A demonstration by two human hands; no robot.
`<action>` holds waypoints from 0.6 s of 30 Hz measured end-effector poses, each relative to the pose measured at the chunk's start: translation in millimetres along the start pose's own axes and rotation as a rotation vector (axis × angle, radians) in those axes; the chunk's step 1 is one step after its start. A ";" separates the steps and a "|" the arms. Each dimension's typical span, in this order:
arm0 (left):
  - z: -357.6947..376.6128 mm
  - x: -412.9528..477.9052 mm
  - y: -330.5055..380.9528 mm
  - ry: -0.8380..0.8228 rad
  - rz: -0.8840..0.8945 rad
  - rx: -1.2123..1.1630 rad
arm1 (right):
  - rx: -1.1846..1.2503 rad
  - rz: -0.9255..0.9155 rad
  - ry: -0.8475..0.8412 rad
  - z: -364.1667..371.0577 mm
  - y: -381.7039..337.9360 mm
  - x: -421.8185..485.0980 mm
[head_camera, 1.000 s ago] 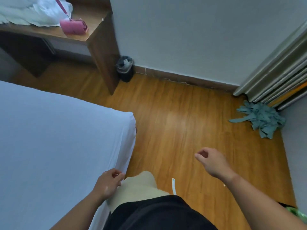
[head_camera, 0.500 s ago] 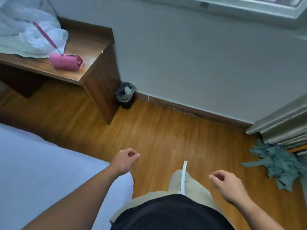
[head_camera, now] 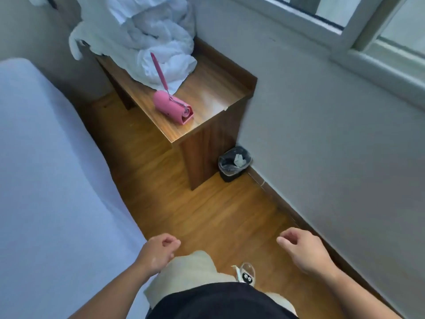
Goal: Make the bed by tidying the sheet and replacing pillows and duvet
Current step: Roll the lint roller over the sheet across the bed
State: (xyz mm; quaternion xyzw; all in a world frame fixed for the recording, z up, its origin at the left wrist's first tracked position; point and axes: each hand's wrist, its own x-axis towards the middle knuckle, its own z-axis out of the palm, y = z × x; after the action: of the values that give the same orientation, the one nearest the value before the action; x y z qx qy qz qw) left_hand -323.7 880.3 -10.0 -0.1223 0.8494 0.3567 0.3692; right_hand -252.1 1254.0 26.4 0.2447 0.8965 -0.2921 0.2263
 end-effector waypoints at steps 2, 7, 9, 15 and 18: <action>-10.7 13.1 6.4 0.053 -0.056 -0.101 | -0.044 -0.061 -0.016 -26.5 -27.4 40.3; -45.0 71.0 25.1 0.142 -0.174 -0.280 | -0.133 -0.149 -0.058 -53.4 -99.7 144.1; -68.0 102.2 36.2 0.140 -0.179 -0.288 | -0.152 -0.168 -0.066 -50.2 -134.0 174.7; -168.0 194.2 100.5 0.062 -0.055 -0.140 | -0.113 -0.179 -0.061 -54.4 -254.0 246.6; -215.2 239.1 141.2 0.038 0.031 0.002 | -0.080 -0.282 -0.049 -66.9 -334.1 284.2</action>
State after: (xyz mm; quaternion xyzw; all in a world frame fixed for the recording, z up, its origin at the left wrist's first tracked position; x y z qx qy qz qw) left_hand -673.2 844.9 -6.3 -0.1154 0.8585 0.3590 0.3475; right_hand -681.5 1146.4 57.1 0.1001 0.9270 -0.2911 0.2145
